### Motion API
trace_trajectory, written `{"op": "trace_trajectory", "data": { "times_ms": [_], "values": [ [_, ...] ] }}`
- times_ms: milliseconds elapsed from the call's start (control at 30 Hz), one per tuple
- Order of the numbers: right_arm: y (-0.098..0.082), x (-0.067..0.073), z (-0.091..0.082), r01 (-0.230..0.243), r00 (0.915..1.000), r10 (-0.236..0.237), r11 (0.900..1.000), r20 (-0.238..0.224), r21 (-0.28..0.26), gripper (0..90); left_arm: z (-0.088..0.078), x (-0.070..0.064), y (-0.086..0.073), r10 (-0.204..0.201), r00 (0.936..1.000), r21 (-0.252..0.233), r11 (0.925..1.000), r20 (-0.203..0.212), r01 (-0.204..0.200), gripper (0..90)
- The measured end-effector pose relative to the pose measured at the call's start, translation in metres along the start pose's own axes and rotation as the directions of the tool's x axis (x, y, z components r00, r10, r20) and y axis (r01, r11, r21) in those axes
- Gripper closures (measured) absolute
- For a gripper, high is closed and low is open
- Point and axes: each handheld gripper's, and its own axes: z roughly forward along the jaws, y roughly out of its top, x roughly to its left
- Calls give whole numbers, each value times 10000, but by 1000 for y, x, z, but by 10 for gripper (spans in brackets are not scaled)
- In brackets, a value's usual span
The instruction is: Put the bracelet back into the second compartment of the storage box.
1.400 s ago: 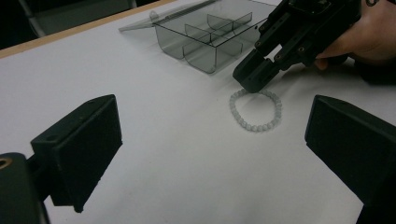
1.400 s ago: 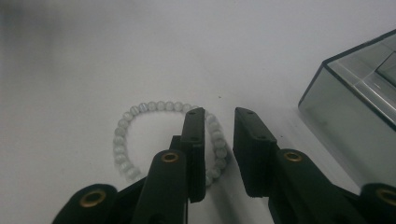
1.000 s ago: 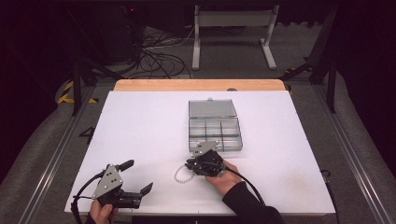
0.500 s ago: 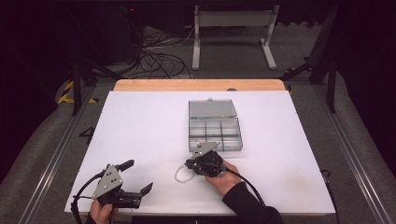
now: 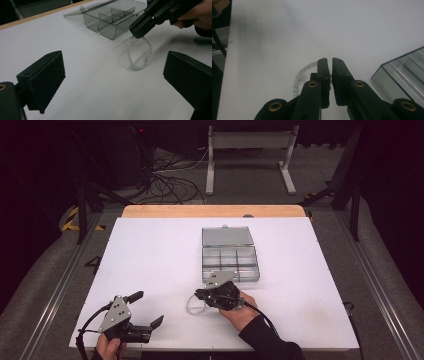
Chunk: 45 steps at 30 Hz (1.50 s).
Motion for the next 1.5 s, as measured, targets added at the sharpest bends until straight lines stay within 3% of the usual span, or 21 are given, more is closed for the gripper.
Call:
{"op": "trace_trajectory", "data": {
  "times_ms": [667,1500],
  "values": [
    [22,1,-26,240,9996,-226,9968,195,-766,847,0,0,0,18,10000,4,10000,23,-18,45],
    [38,-12,-48,-28,9981,103,9925,609,-1221,847,0,0,0,24,10000,8,10000,62,-24,45]
  ]
}}
